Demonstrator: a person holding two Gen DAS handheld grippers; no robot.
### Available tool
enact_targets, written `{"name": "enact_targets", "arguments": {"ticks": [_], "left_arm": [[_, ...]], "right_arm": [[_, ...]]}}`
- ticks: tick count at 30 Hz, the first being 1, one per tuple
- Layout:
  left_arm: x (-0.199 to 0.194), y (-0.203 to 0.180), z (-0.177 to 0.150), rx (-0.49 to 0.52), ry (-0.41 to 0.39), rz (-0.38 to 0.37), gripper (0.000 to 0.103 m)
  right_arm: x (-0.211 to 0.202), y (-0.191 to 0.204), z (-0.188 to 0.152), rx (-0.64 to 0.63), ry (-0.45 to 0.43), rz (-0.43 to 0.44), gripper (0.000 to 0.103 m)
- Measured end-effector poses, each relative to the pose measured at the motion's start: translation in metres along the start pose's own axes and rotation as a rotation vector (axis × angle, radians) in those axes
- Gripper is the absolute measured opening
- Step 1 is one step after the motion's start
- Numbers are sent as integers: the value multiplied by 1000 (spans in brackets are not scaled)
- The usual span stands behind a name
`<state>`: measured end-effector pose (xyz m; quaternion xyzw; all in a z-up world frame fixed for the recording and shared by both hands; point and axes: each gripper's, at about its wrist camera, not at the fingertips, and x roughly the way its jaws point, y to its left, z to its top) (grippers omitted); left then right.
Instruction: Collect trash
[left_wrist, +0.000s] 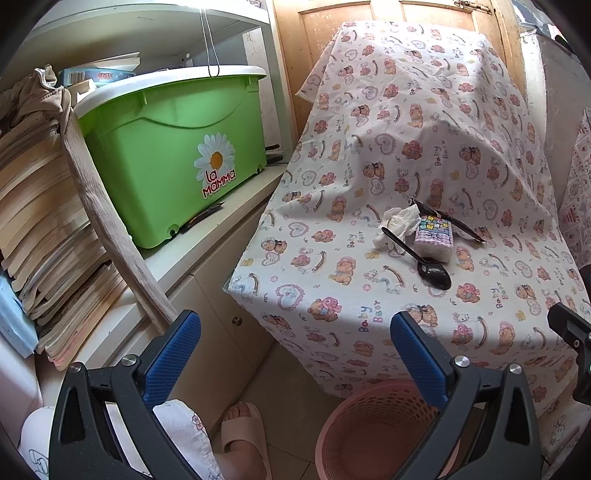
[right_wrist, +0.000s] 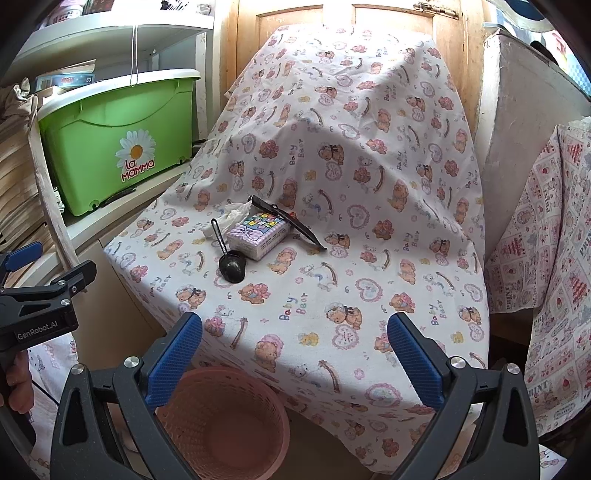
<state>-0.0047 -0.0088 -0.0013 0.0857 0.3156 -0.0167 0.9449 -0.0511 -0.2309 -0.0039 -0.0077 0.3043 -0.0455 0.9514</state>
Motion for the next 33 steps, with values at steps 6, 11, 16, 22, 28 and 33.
{"name": "enact_targets", "arguments": {"ticks": [6, 11, 16, 22, 28, 33], "left_arm": [[2, -1, -1, 7, -1, 11, 101], [2, -1, -2, 5, -2, 8, 101], [2, -2, -4, 2, -6, 9, 101], [1, -3, -3, 3, -3, 11, 101], [1, -4, -3, 7, -3, 15, 101], [-2, -3, -2, 13, -25, 18, 101]], "right_arm": [[7, -1, -1, 23, 34, 12, 101], [10, 0, -2, 28, 49, 13, 101], [13, -1, -4, 43, 63, 18, 101], [14, 0, -4, 42, 63, 17, 101], [14, 2, -4, 34, 62, 14, 101], [14, 5, -4, 28, 68, 14, 101]]}}
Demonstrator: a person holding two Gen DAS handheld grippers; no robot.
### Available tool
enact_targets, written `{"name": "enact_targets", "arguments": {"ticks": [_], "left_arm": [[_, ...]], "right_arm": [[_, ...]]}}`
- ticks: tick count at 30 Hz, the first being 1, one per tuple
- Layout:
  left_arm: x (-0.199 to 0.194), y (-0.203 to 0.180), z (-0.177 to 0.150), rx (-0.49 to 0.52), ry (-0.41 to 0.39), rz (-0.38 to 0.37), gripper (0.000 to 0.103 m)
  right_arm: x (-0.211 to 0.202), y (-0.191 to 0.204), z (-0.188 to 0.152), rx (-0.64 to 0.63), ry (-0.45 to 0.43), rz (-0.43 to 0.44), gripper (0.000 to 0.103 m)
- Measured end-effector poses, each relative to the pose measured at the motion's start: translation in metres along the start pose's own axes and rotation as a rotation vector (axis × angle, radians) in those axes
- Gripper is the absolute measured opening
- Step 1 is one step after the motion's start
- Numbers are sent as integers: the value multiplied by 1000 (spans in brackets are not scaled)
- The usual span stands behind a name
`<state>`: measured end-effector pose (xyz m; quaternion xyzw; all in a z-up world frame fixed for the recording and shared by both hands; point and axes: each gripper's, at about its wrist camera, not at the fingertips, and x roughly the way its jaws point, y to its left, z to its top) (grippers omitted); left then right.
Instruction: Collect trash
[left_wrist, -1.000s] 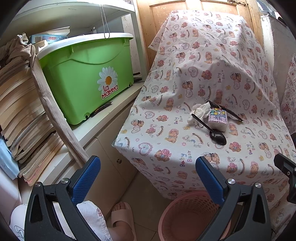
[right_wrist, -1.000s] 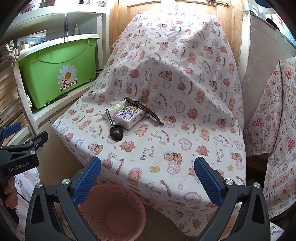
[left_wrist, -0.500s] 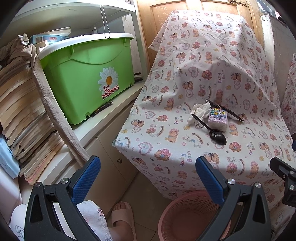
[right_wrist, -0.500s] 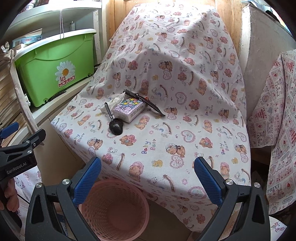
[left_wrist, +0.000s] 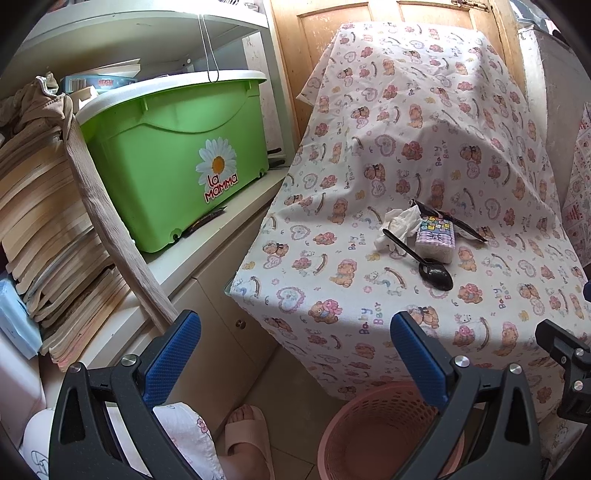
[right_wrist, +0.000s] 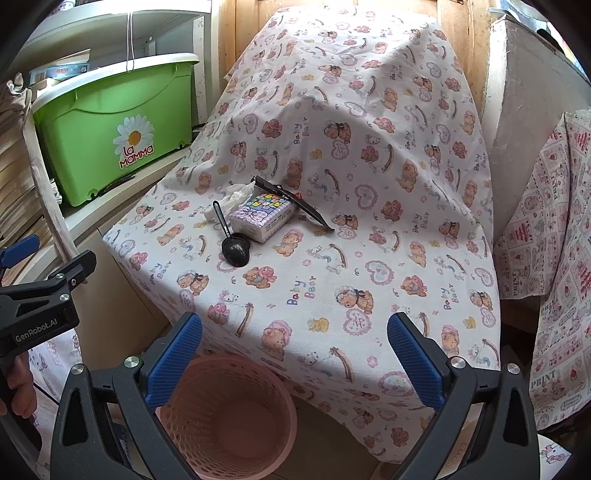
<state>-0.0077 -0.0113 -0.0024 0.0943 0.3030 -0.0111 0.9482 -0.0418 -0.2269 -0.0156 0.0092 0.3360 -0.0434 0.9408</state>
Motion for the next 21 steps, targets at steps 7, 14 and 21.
{"name": "enact_targets", "arguments": {"ticks": [7, 14, 21], "left_arm": [[2, -1, 0, -1, 14, 3, 101], [6, 2, 1, -30, 46, -37, 100], [10, -1, 0, -22, 67, -38, 92]], "right_arm": [[3, 0, -1, 8, 21, 14, 101], [4, 1, -1, -3, 25, 9, 101], [3, 1, -2, 4, 35, 42, 101]]}}
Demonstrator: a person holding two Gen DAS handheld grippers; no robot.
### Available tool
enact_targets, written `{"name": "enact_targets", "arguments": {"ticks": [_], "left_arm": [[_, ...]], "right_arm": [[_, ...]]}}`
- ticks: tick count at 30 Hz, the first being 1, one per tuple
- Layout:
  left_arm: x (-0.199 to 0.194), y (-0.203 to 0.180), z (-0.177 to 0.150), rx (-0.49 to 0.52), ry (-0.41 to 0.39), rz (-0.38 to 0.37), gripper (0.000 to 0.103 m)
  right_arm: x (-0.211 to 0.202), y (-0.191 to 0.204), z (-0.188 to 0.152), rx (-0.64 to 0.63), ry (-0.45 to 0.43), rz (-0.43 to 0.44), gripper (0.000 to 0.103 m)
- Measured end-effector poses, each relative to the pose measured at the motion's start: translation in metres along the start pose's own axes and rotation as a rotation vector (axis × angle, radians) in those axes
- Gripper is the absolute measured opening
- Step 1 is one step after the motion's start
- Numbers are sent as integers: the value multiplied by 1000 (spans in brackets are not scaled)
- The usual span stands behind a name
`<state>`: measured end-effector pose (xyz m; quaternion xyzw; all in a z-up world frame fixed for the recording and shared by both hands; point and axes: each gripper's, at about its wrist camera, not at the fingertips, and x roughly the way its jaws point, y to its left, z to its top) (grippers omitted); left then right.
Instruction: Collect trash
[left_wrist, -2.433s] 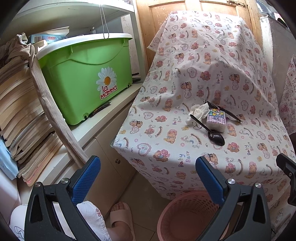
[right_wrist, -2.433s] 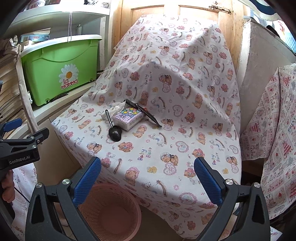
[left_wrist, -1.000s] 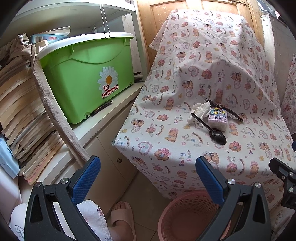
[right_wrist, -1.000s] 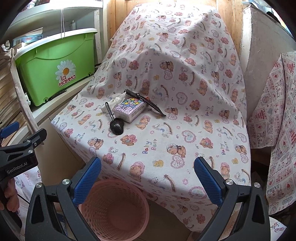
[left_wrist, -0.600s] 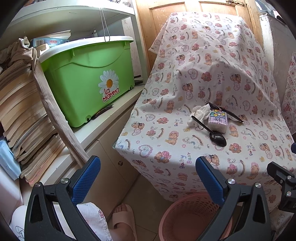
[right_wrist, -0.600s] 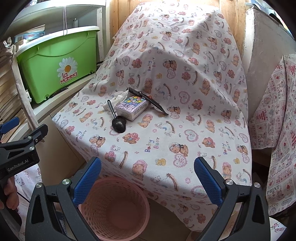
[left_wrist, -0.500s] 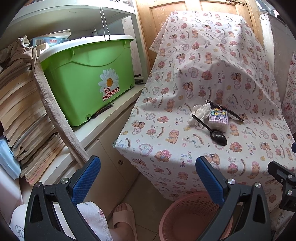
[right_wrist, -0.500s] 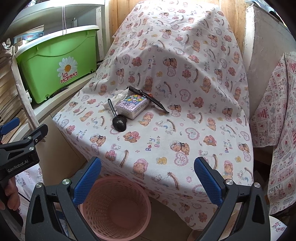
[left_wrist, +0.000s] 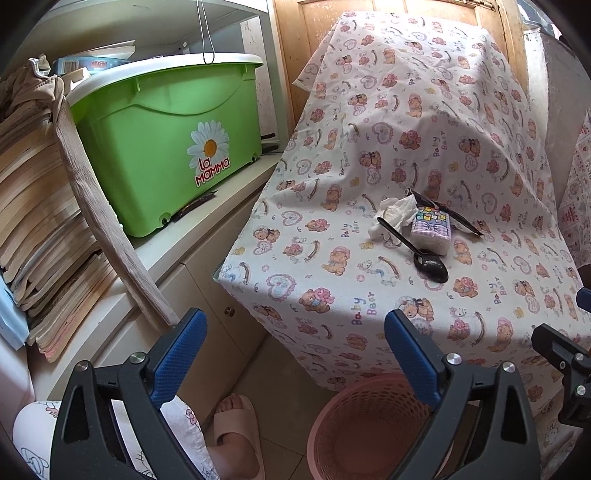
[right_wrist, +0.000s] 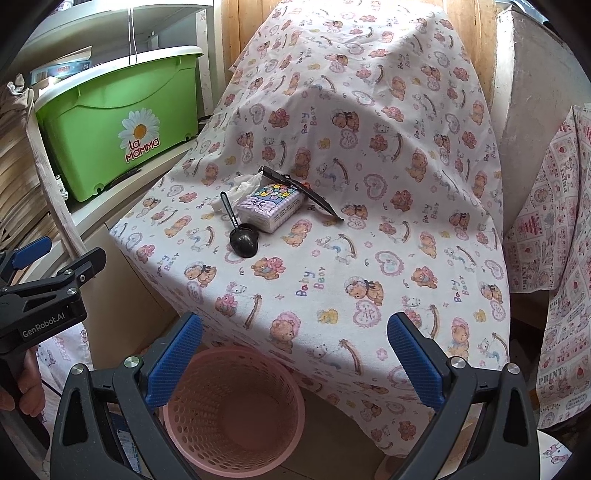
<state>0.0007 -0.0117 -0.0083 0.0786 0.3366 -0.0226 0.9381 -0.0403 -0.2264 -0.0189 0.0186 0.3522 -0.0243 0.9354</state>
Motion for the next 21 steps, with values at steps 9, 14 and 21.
{"name": "enact_targets", "arguments": {"ticks": [9, 14, 21], "left_arm": [[7, -1, 3, -5, 43, 18, 96], [9, -5, 24, 8, 77, 1, 98], [33, -18, 81, 22, 192, -7, 86]], "right_arm": [[1, -2, 0, 1, 15, 25, 101], [3, -1, 4, -26, 27, 50, 95], [7, -16, 37, -24, 40, 82, 85]]}}
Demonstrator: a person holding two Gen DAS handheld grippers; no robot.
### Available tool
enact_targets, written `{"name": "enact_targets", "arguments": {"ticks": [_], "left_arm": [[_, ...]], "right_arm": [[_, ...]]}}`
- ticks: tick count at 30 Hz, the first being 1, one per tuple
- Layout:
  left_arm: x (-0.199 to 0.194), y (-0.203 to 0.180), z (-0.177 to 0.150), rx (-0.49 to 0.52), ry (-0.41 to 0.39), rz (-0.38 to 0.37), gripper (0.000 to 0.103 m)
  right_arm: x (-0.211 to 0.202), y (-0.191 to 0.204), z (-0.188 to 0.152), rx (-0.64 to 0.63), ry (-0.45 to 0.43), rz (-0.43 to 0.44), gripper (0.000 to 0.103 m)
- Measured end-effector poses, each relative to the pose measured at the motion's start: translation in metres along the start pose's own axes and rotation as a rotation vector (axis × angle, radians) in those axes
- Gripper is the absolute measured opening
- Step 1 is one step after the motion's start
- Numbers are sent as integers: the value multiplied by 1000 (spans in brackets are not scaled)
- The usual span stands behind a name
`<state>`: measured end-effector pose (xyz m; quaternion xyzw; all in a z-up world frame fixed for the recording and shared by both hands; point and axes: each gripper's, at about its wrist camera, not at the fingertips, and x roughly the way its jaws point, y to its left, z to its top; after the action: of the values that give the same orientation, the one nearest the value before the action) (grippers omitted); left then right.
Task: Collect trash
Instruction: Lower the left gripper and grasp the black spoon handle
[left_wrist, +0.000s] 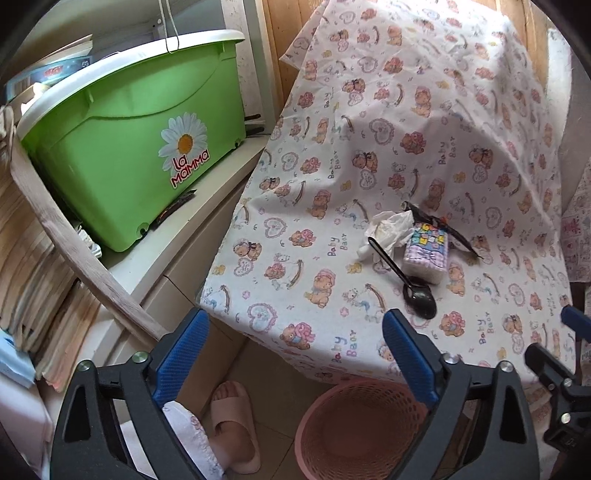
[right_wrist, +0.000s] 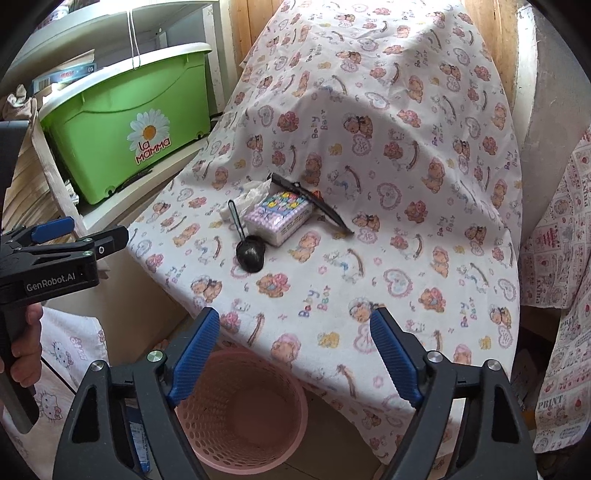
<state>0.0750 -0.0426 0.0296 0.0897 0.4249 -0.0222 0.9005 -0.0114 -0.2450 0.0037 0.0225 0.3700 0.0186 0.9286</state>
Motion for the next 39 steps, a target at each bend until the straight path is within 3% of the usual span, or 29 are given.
{"name": "enact_targets", "arguments": {"ticks": [6, 8, 12, 17, 24, 28, 30, 32, 36, 39], "left_arm": [[34, -14, 39, 10, 56, -92, 58], [48, -17, 48, 10, 95, -149, 45], [82, -18, 61, -55, 201, -259, 30], [117, -21, 70, -125, 295, -320, 25], [129, -44, 67, -157, 362, -398, 24], [145, -54, 61, -186, 405, -381, 24], [147, -57, 59, -194, 400, -382, 23], [148, -62, 59, -185, 393, -381, 13], [146, -68, 57, -175, 367, -394, 6], [125, -69, 59, -93, 271, -305, 2]], "right_arm": [[20, -29, 54, -15, 22, -9, 67], [33, -35, 65, -26, 26, -16, 65], [61, -45, 73, -6, 31, -20, 58], [93, -40, 70, -37, 88, -26, 55], [109, -49, 83, -4, 95, -17, 55], [114, -56, 90, 20, 95, -32, 55], [113, -60, 93, 40, 92, -28, 55], [113, -60, 94, 42, 90, -26, 55], [109, -58, 95, 26, 80, -33, 55], [108, -56, 97, 5, 80, -29, 55]]}}
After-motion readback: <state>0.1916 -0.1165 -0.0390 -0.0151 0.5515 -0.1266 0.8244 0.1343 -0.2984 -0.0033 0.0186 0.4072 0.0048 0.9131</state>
